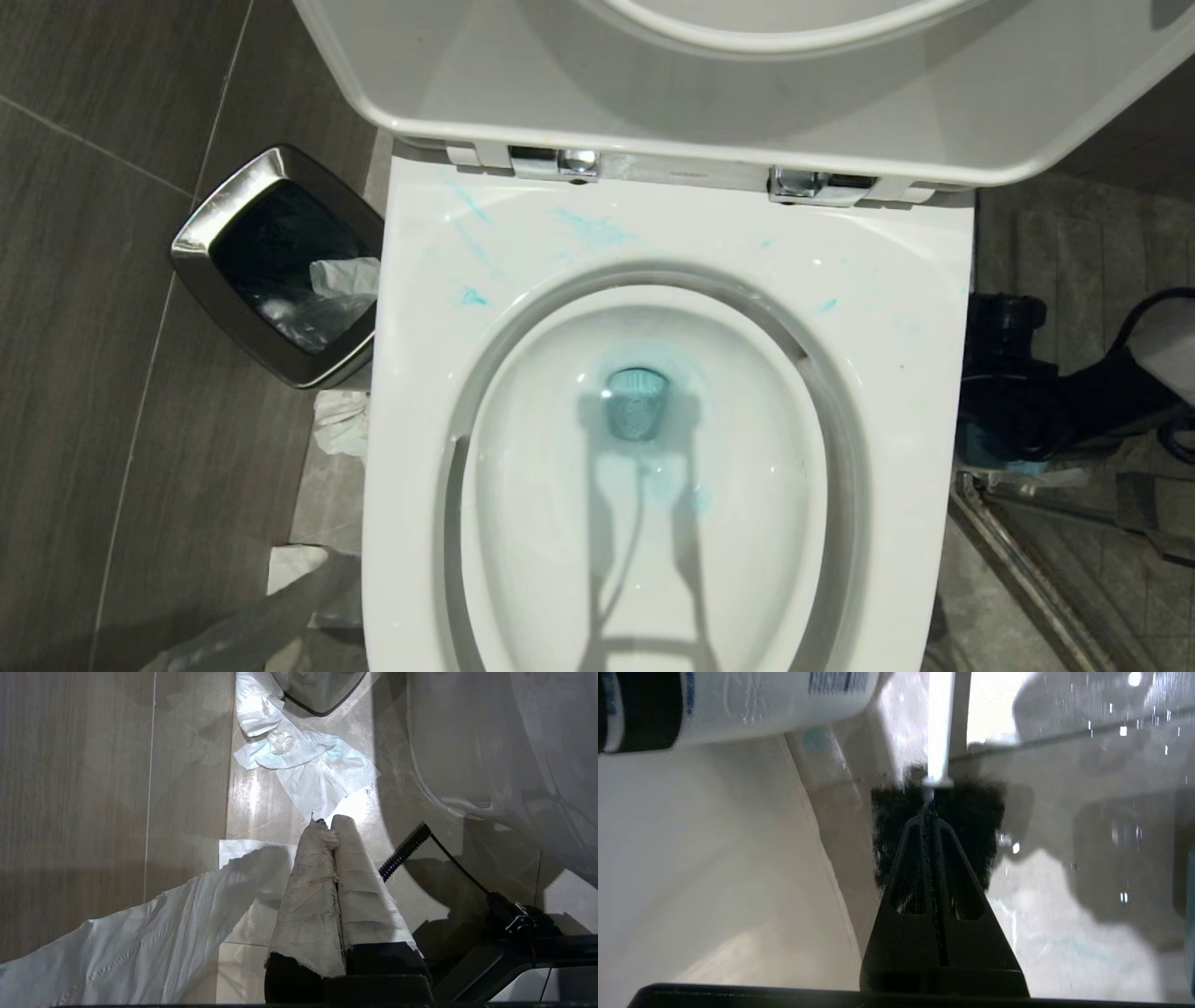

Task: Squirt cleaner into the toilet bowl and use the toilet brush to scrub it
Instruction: Scrub the toilet bowl

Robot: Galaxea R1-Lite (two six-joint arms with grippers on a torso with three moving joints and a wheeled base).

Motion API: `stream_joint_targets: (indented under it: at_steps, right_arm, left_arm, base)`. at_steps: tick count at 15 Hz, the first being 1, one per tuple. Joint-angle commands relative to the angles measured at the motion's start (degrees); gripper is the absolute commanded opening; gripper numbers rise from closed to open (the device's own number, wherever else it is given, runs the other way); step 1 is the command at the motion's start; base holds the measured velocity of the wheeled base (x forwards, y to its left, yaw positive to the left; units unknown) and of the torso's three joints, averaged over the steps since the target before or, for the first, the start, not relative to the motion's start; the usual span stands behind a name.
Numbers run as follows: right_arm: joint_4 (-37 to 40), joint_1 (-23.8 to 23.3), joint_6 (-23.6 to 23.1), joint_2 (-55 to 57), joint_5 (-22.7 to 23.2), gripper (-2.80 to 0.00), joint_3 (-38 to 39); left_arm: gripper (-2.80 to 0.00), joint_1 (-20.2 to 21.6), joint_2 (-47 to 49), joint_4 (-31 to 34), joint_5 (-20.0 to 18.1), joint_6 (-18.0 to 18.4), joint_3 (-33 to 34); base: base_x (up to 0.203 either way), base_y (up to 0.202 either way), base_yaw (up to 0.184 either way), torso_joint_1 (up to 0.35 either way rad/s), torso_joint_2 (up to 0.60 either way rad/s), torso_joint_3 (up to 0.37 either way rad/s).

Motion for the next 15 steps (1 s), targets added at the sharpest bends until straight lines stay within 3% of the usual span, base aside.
stream_joint_targets:
  at_steps: [1,3,10,15]
  right_arm:
    - [-2.5,0.0,0.2,2.4,0.0,-2.80,-0.1]
    - [-7.1,0.1,0.2,4.8,0.0,-2.80,0.2]
    - [-8.1,1.1,0.4,7.7,0.2,-2.80,0.9]
    - [-9.4,4.5,1.0,5.6,1.1,-2.80,9.3]
  left_arm:
    - [-2.80,0.0,0.0,0.0,0.0,0.0,0.4]
    - [-2.80,0.0,0.0,0.0,-0.1,0.0,0.4]
    - [-2.80,0.0,0.0,0.0,-0.4,1.8,0.4]
    - [-2.80,0.0,0.0,0.0,-1.0,2.8,0.4]
  base:
    - [0.000,0.000,0.000,0.000,0.00,0.000]
    - [0.000,0.000,0.000,0.000,0.00,0.000]
    - [0.000,0.000,0.000,0.000,0.00,0.000]
    - [0.000,0.000,0.000,0.000,0.00,0.000]
